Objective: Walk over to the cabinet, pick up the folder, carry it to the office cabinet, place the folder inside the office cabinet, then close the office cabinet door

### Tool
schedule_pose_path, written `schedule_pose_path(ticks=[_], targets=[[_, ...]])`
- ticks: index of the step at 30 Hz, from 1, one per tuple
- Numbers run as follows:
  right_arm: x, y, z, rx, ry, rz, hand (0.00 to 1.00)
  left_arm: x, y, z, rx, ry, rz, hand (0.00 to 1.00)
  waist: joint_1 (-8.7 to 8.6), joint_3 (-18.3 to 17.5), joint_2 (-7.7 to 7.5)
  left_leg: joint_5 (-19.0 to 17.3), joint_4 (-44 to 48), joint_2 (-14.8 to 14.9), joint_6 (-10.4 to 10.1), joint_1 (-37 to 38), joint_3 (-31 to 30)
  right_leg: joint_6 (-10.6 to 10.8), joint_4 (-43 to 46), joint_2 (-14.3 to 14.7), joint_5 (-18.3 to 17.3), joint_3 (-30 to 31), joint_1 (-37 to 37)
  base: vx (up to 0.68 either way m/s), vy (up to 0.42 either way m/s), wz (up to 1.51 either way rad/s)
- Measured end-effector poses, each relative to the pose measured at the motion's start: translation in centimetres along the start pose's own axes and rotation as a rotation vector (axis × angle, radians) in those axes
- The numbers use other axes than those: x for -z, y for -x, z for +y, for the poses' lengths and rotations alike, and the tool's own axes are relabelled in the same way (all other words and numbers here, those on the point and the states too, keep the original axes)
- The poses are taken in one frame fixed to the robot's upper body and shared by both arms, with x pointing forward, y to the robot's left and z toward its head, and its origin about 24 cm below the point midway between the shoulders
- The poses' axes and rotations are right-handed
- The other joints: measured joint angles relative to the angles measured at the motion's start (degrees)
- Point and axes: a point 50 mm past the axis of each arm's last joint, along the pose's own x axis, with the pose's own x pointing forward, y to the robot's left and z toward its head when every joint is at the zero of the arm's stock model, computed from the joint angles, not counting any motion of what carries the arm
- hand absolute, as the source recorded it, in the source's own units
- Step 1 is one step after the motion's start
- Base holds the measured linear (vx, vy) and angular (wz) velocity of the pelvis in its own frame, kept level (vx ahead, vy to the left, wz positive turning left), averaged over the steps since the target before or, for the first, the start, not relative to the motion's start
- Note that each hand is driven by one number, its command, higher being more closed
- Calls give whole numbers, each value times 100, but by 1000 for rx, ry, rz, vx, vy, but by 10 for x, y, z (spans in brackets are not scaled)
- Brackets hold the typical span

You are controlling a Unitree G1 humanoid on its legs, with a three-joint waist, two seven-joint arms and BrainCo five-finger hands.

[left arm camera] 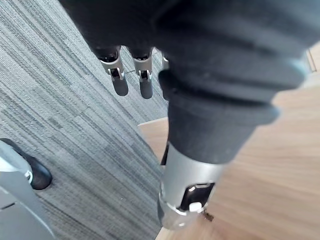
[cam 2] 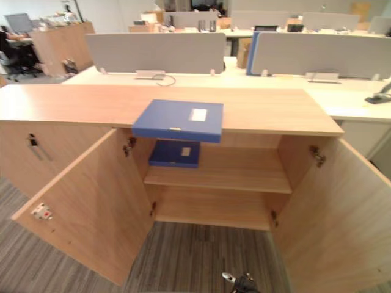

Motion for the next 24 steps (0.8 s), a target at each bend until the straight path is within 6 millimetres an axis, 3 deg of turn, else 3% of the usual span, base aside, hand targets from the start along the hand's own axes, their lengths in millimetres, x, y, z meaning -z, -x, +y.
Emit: schedule_pose_path(ticks=[2, 3, 4, 6, 8, 10, 13, 15, 18, 19, 20, 23, 24], targets=[[-6, 0, 5, -20, 28, -27, 0, -3, -1, -3, 13, -10, -9, 0, -23, 159, 5, -112, 15, 256, -175, 155, -58, -118, -517, 714, -135, -395, -44, -17, -209, 10], [-3, 1, 5, -24, 47, -30, 0, -4, -1, 0, 7, -7, -15, 0, -39, 167, -108, -219, 134, 171, -255, 174, -129, -375, -1216, 766, 31, -542, 64, -11, -215, 49], [-3, 1, 3, -21, 45, -34, 0, -5, -1, 1, 2, 0, -24, 0, -60, 205, -165, -255, 210, 117, -268, 174, -184, -363, -1302, 717, 109, -569, 103, 28, -233, 77], [-7, 0, 0, -13, 64, -43, 0, 1, 2, -5, 6, 21, -3, 0, -107, 153, -45, -398, 424, 217, -409, 101, -409, -275, -1485, 811, -2, -878, 234, 65, -219, 63], [-7, 1, 14, -56, 91, -45, 0, 4, 2, -5, -7, 56, 9, 0, -88, 143, 43, -490, 564, 502, -681, -102, -505, -369, -1949, 1187, 49, -1076, 360, 90, -221, 27], [-6, 1, 19, -66, 82, -43, 0, 3, 2, -6, -6, 66, 10, 0, -51, 131, 45, -669, 722, 683, -771, -157, -552, -491, -2322, 1468, 143, -1192, 549, 132, -189, 6], [-5, 1, 18, -54, 59, -40, 0, 2, 2, -8, 7, 64, 14, 0, -67, 74, 81, -1015, 1177, 853, -848, -254, -670, -504, -2728, 1755, 163, -1354, 941, 176, -110, 19], [-4, 1, 18, -49, 45, -36, 0, -1, 1, -12, 24, 56, 3, 0, -48, 63, 104, -1115, 1512, 868, -936, -342, -648, -502, -2807, 1815, 168, -1376, 1116, 250, -8, 21], [-4, 1, 18, -42, 33, -34, 0, -15, 0, -26, 90, 28, -53, 0, -26, 103, 116, -1164, 3196, 857, -1116, -966, -284, -508, -2992, 1815, 172, -1373, 1438, 218, 57, 15], [-5, 1, 19, -44, 41, -38, 0, -19, 0, -29, 112, 25, -65, 0, -6, 192, 129, -1197, 3889, 920, -1060, -1233, -60, -508, -3071, 1816, 172, -1353, 1621, 197, 83, -9], [-7, 0, 20, -44, 42, -41, 0, -23, 1, -35, 148, 36, -78, 0, 16, 247, 171, -1542, 4362, 1058, -833, -1544, 313, -507, -3103, 1780, 172, -1283, 1825, 239, 113, -14], [-12, -1, 20, -45, 39, -47, 0, -41, 6, -48, 238, 94, -142, 0, 33, 343, 193, -1530, 3608, 1134, -741, -1882, 509, -490, -2968, 1604, 162, -1167, 1922, 190, 178, -26], [-14, -1, 19, -41, 41, -51, 0, -52, 12, -53, 293, 121, -196, 0, 54, 292, 375, -838, 2829, 1263, -735, -1935, 406, -321, -2893, 1687, 111, -1113, 1887, 149, 207, -24]])
